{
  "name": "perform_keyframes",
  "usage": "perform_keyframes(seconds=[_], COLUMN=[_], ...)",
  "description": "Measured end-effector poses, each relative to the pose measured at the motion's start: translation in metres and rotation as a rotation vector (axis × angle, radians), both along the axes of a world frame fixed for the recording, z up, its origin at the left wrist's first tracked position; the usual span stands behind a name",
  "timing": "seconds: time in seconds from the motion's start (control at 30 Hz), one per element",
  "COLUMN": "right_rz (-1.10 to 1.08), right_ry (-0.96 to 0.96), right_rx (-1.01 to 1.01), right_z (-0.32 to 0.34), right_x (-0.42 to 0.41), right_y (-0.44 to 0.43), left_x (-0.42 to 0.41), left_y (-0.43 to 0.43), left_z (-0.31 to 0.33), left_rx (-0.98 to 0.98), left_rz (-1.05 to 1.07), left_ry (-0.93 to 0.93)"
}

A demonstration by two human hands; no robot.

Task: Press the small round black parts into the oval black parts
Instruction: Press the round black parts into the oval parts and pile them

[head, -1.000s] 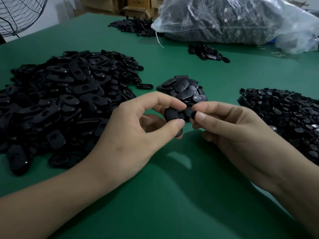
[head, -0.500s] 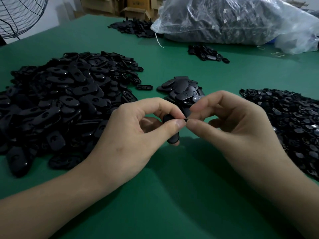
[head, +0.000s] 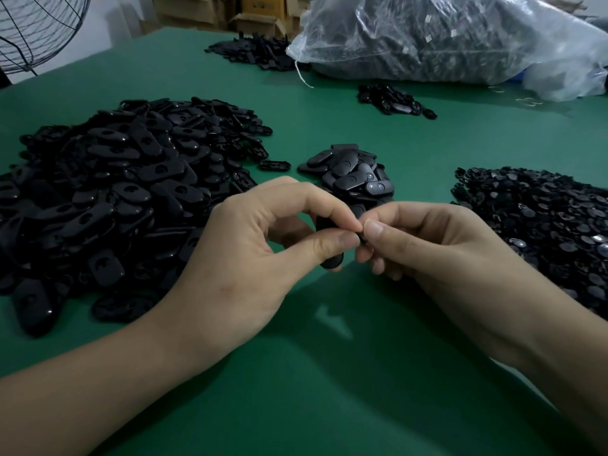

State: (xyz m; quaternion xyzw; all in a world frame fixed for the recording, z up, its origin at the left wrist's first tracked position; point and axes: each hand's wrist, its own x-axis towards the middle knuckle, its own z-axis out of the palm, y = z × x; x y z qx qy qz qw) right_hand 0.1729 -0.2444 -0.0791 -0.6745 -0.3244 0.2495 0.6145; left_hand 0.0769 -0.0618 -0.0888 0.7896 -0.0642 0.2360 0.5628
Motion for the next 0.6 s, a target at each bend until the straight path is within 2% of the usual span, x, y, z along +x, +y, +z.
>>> perform_keyframes(seconds=[0.33,0.6], right_rz=[0.060,-0.039], right_ry=[0.036,0.033], right_rx=[-0.027,0.015], right_z=[0.0040,0.0018], right_x=[-0.0011,-0.0053], right_y=[-0.0014,0.0022], left_x=[-0.0032,-0.0049], left_y=[-0.0018,-0.0047], left_z=[0.0031,0.0012], left_rx=[0.157,0.000], left_rz=[0.074,0.087], left_ry=[-0.094,0.075])
